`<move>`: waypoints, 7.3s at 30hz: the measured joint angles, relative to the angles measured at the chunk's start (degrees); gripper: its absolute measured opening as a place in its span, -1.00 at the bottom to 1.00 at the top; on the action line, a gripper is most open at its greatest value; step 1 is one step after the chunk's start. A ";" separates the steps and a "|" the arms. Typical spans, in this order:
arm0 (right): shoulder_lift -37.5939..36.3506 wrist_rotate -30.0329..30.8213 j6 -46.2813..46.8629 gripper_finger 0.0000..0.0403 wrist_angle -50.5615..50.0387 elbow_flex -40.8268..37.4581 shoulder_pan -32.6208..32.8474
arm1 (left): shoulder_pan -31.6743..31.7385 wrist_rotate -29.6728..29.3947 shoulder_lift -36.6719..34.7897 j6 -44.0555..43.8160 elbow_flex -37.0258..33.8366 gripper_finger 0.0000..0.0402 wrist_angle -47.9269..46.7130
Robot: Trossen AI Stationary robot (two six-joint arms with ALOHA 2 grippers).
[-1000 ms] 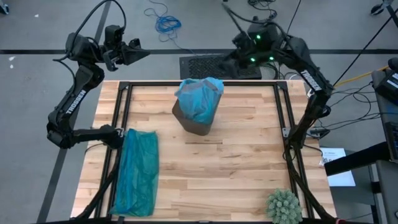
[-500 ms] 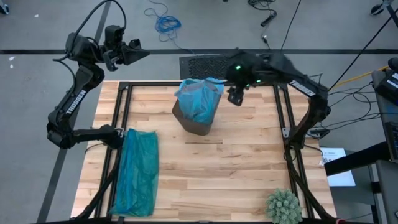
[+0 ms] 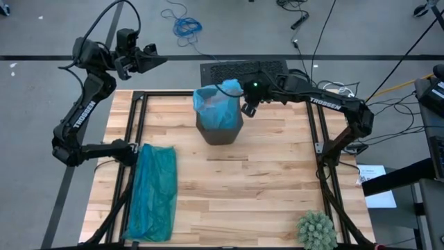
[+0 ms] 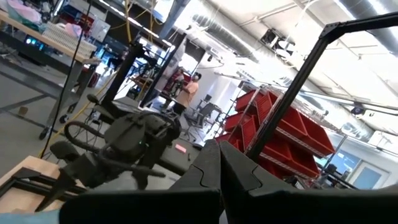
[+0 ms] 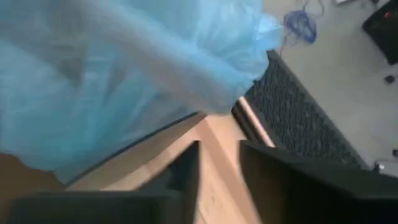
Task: Place trash/remove bag and relplace
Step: Close the blue trash bag in the trash bin
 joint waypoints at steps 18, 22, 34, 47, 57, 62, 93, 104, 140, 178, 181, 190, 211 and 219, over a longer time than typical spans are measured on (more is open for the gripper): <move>-0.09 0.79 -4.38 -0.53 -8.26 13.91 -0.08 | 0.04 0.02 -0.54 0.04 0.00 -0.99 0.06; -0.03 -1.81 -3.69 -0.16 -8.49 10.12 -0.46 | 0.03 0.01 -0.80 0.07 0.00 -0.99 0.06; 0.09 -4.33 -8.37 -0.22 17.82 -3.55 -4.16 | 0.03 -0.09 -0.96 0.09 0.00 -0.99 0.04; -0.03 -8.17 -41.39 -0.99 27.17 10.83 -1.57 | 0.04 -0.75 -0.92 0.16 0.00 -0.99 0.03; -0.05 -21.49 -24.67 -0.98 19.14 15.29 2.16 | 0.02 -0.74 -0.92 0.57 0.00 -0.99 0.02; 0.00 -21.32 -7.72 -0.84 11.76 15.31 2.10 | 0.02 -1.18 -0.92 0.18 0.00 -0.99 -0.18; 1.75 -23.86 -2.39 -0.10 0.48 33.04 7.44 | -1.27 4.39 -2.14 11.81 4.06 -1.00 -16.42; 1.70 -24.37 -3.83 -0.10 0.91 33.04 4.51 | -8.78 -3.03 -8.47 43.96 12.63 -1.00 -66.99; 1.70 -24.57 -8.91 -0.10 -2.74 33.02 0.45 | -37.64 -40.41 11.05 70.66 12.96 -0.21 -84.40; 1.70 -24.52 -8.89 -0.10 -3.85 33.00 0.48 | -37.42 -40.92 11.07 60.03 29.64 -0.78 -85.09; 1.70 -24.52 -8.89 -0.10 -3.85 33.00 0.51 | -37.42 -40.89 11.49 59.52 29.64 -0.80 -85.09; 1.70 -24.55 -8.71 -0.10 -4.51 33.00 0.52 | -37.42 -40.87 11.52 55.85 29.59 -0.99 -78.32; 13.56 4.36 6.60 0.16 17.86 33.00 18.35 | -30.99 -40.12 12.04 54.48 32.26 -1.00 -69.58; 20.13 19.96 10.61 0.49 23.36 33.00 21.25 | -31.04 -35.63 11.74 57.09 32.26 -1.00 -69.34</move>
